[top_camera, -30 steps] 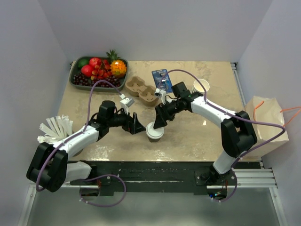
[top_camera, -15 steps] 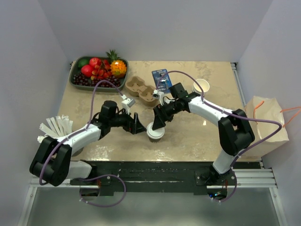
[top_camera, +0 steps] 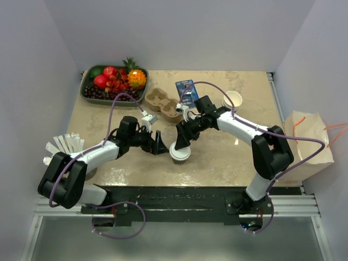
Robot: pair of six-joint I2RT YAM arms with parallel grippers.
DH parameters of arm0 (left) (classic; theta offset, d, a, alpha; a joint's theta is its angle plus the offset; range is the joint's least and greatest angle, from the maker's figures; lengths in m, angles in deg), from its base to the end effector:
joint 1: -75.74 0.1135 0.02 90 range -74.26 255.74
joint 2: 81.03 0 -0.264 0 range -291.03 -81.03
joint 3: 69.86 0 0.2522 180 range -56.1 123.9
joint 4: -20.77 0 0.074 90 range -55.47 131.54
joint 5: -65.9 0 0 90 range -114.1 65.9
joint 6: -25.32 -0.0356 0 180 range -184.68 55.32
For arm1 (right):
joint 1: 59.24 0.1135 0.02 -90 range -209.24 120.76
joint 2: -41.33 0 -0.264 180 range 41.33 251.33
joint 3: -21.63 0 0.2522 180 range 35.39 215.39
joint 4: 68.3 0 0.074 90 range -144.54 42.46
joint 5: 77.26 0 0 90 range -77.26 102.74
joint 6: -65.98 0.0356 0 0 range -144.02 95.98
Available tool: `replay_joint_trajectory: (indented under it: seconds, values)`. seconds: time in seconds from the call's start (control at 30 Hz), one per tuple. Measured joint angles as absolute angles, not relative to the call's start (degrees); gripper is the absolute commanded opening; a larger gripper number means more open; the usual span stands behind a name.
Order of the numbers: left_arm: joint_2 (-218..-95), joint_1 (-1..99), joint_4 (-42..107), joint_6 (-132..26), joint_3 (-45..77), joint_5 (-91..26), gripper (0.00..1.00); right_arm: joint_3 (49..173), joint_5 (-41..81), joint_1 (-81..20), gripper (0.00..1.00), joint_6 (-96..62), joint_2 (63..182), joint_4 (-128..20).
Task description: Pack the takeout coffee
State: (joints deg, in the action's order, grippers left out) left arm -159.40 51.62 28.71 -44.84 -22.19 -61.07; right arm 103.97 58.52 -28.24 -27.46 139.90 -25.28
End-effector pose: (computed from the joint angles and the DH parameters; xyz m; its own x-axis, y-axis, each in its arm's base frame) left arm 0.2319 -0.1273 0.1794 -0.7924 0.0577 -0.6073 0.5170 0.5920 -0.6183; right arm 0.2886 0.2032 0.2191 -0.6949 -0.4664 -0.5473 -0.7163 0.3818 0.5841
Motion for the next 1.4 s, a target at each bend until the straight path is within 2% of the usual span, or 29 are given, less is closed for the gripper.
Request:
replay_joint_trajectory:
  seconds: [0.2, 0.33, 0.77, 1.4]
  values:
    - [-157.13, 52.04, 30.79, -47.77, -21.56, -61.83, 0.98, 104.64, 58.52, -28.11, 0.82, -27.49, 140.2, -25.35]
    - [-154.42, 52.43, 28.56, -47.81, -21.58, -63.52, 0.97, 105.34, 58.3, -28.11, 0.82, -27.68, 140.42, -25.39]
    - [-159.53, 52.47, 27.68, -45.8, -21.36, -64.54, 0.97, 105.58, 58.23, -28.13, 0.82, -27.9, 140.77, -25.41]
    - [-160.47, 52.54, 24.27, -43.14, -21.19, -66.33, 0.97, 105.56, 57.53, -28.13, 0.82, -27.9, 140.77, -25.79]
